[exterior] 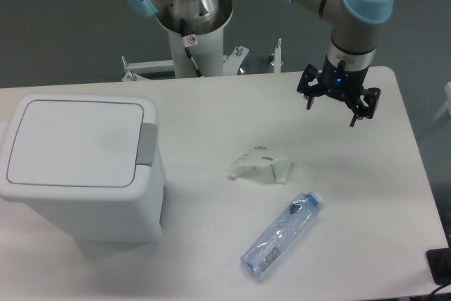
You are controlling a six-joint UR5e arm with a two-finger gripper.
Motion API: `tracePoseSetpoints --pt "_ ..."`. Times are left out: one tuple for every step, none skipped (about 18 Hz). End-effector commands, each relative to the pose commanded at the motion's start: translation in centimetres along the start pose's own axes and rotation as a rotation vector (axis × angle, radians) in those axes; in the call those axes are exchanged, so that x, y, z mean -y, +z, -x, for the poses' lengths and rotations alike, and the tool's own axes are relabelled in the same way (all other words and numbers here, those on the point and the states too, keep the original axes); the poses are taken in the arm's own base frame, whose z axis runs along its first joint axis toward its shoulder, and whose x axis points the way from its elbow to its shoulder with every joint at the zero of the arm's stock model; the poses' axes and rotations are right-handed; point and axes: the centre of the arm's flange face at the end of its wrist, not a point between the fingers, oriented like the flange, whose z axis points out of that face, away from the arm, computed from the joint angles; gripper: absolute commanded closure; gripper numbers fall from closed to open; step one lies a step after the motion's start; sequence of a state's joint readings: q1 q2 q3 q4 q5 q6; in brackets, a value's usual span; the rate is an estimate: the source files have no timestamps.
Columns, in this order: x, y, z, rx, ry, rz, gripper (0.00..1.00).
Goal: Open the trash can
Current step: 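Move the open gripper toward the white trash can's lid edge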
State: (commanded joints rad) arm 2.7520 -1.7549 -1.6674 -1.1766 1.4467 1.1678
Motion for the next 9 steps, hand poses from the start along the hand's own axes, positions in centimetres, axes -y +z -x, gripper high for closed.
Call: tracePoseSetpoints --pt "0.4 0.1 -0.2 -0.010 -0.050 -0.031 0.00" --pt "0.6 -0.1 -0.4 -0.017 -0.071 -0.052 0.00" --pt "0.8 -0.3 -0.6 -0.019 -0.086 -0.066 0.00" --pt "1.0 -1.1 -0.7 -0.006 -0.103 -0.075 0.00" --pt "1.1 -1.6 -0.6 0.001 -0.122 -0.079 0.00" --pt "1.8 -2.2 -0.8 0.005 -0.130 -0.097 0.00" --pt "2.6 -2.8 -1.0 0.006 -0.137 -0.117 0.00" --pt "3.1 -3.5 -1.0 0.012 -0.148 -0.128 0.00" --pt "3.5 -4.1 -0.9 0.015 -0.149 -0.146 0.00"
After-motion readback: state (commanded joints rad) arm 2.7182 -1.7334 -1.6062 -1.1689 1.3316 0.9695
